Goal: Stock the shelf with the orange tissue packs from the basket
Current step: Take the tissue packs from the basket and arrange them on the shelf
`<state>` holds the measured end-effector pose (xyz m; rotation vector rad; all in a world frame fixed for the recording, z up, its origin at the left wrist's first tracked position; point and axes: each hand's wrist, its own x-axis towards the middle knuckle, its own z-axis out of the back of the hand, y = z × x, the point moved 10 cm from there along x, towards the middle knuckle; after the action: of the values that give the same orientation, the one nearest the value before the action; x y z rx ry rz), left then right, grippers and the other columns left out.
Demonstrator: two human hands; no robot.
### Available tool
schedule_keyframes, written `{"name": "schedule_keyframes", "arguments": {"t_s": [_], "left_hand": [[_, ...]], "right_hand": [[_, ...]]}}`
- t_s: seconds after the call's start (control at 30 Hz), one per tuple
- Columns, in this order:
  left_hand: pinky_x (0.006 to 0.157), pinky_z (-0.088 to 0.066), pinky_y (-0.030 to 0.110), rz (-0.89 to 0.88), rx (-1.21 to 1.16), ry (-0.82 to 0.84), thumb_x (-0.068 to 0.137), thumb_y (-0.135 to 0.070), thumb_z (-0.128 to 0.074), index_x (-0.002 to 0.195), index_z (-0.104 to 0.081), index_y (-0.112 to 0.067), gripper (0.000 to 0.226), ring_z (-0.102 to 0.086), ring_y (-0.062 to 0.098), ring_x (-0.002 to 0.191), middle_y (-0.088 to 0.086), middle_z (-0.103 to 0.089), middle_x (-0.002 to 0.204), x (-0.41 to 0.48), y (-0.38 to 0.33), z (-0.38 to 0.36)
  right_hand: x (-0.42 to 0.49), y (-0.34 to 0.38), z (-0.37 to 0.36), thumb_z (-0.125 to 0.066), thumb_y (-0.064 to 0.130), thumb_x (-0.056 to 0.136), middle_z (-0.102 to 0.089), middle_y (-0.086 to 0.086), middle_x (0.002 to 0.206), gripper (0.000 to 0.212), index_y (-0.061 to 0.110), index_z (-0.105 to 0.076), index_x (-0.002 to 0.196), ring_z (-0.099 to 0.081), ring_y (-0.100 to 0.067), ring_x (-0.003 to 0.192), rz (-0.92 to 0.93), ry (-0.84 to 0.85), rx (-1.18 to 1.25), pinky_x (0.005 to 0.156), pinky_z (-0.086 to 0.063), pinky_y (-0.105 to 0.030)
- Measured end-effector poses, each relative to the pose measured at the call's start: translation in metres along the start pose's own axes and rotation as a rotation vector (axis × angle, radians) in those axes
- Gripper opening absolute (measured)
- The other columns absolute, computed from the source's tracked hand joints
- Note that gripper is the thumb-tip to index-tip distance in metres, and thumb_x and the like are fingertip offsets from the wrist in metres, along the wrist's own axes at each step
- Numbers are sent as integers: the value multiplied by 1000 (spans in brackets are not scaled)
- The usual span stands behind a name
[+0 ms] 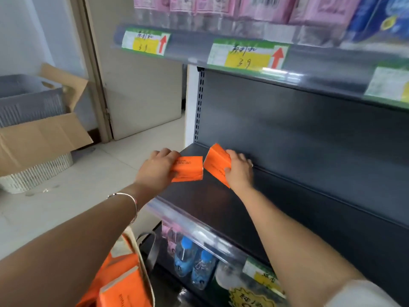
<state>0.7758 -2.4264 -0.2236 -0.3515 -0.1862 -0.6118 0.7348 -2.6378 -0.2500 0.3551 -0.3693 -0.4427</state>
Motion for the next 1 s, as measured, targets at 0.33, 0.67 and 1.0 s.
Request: {"name": "schedule_keyframes", "arguments": {"t_s": [0.33, 0.67, 1.0], "left_hand": [[95, -40, 37, -132, -62, 133, 86, -15, -61, 129, -41, -15, 48, -43, 28, 110, 4, -51, 128, 96, -37, -61], [103, -29, 32, -192, -96, 213, 88, -10, -59, 136, -44, -19, 51, -38, 32, 119, 11, -44, 128, 130, -51, -88], [108, -31, 33, -12, -324, 74, 84, 5, -50, 141, -38, -18, 62, -41, 37, 124, 19, -35, 132, 122, -51, -82]], "right_hand": [[104, -36, -17, -52, 9, 91, -55, -6, 126, 41, 24, -51, 129, -45, -32, 114, 50, -77, -96, 97, -34, -35], [100, -56, -12, -56, 15, 91, -31, -6, 143, 54, 28, -40, 141, -27, -32, 132, -15, -191, -87, 104, -35, -40], [45, -10, -18, -57, 46, 87, -46, 3, 133, 52, 32, -43, 136, -46, -25, 123, 257, 69, -82, 92, -44, -38]]}}
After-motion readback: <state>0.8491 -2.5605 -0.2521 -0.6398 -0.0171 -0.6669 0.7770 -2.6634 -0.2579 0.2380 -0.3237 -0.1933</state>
